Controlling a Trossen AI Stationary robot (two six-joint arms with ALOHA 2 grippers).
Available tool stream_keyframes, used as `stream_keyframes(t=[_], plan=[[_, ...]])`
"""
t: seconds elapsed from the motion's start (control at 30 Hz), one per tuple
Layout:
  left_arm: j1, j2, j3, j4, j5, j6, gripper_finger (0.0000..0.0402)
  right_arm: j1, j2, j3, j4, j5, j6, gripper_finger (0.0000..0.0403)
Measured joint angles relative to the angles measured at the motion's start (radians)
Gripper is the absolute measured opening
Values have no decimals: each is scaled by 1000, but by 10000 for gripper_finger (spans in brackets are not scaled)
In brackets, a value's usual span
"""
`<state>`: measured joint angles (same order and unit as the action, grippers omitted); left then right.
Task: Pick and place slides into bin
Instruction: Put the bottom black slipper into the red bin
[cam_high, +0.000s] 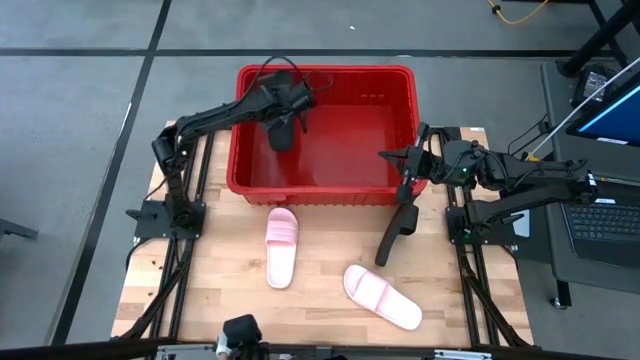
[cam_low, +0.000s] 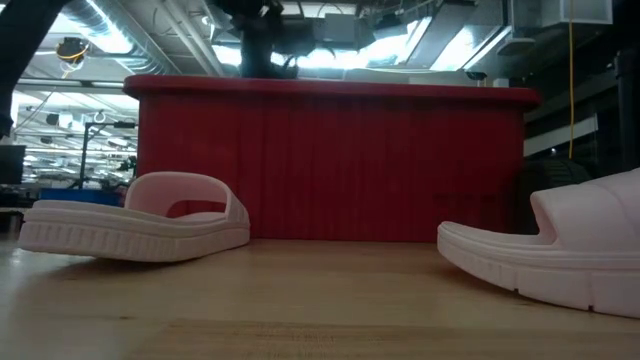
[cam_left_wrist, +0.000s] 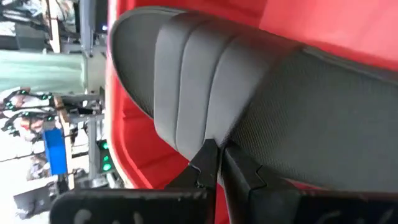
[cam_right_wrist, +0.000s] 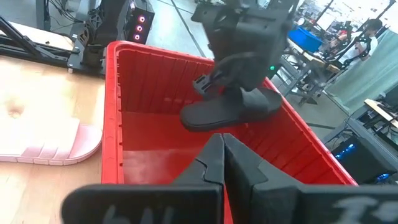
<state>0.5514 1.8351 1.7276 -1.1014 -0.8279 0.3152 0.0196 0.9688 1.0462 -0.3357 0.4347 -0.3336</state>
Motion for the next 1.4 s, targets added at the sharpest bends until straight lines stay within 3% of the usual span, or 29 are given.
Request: stream_keyframes(t=[0.3, 1.17, 1.4], plan=[[-21, -62, -155, 24, -15, -17, 3, 0, 0, 0, 1, 0, 15, 6], [9, -99, -166, 85, 114, -54, 3, 1, 0, -1, 1, 0, 16, 6], [19, -99, -301, 173, 66, -28, 3, 1, 0, -1, 1, 0, 15, 6]])
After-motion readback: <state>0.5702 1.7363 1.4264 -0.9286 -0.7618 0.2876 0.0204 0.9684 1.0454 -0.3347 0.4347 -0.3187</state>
